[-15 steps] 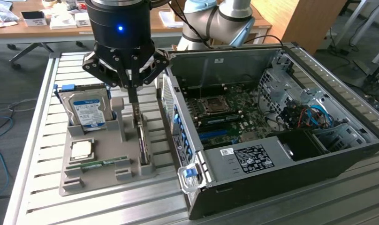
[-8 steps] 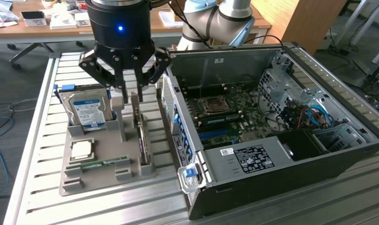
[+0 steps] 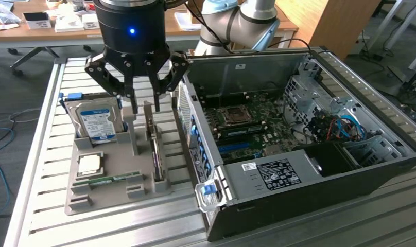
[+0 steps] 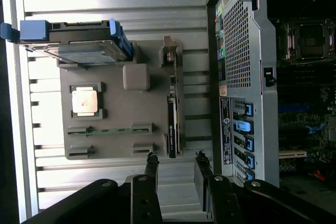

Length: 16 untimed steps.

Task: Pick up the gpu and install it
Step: 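Pick up the gpu and move the gpu toward the slot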

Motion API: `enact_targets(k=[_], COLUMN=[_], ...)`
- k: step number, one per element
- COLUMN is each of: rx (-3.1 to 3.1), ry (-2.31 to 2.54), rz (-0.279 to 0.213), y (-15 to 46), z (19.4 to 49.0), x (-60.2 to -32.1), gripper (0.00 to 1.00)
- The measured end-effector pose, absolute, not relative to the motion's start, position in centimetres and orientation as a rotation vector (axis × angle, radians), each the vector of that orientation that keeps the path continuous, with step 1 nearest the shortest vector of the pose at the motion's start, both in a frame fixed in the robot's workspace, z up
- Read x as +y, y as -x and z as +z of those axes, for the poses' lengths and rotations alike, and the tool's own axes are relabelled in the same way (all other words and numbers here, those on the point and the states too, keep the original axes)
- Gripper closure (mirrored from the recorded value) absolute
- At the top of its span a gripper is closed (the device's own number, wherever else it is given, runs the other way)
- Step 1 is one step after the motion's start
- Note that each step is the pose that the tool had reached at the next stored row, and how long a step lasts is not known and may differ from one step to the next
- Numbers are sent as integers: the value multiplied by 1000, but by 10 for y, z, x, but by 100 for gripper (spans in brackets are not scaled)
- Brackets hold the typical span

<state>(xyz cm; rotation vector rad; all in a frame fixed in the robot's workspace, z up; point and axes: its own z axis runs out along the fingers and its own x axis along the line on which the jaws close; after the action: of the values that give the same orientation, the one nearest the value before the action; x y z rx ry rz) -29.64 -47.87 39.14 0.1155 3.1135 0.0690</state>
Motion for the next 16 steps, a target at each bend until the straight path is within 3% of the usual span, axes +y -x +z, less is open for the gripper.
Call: enact_targets(k=[16], rx=[3114], ry=[-116], rz=[70], y=[296], z=[378], x=[-479], gripper=[58])
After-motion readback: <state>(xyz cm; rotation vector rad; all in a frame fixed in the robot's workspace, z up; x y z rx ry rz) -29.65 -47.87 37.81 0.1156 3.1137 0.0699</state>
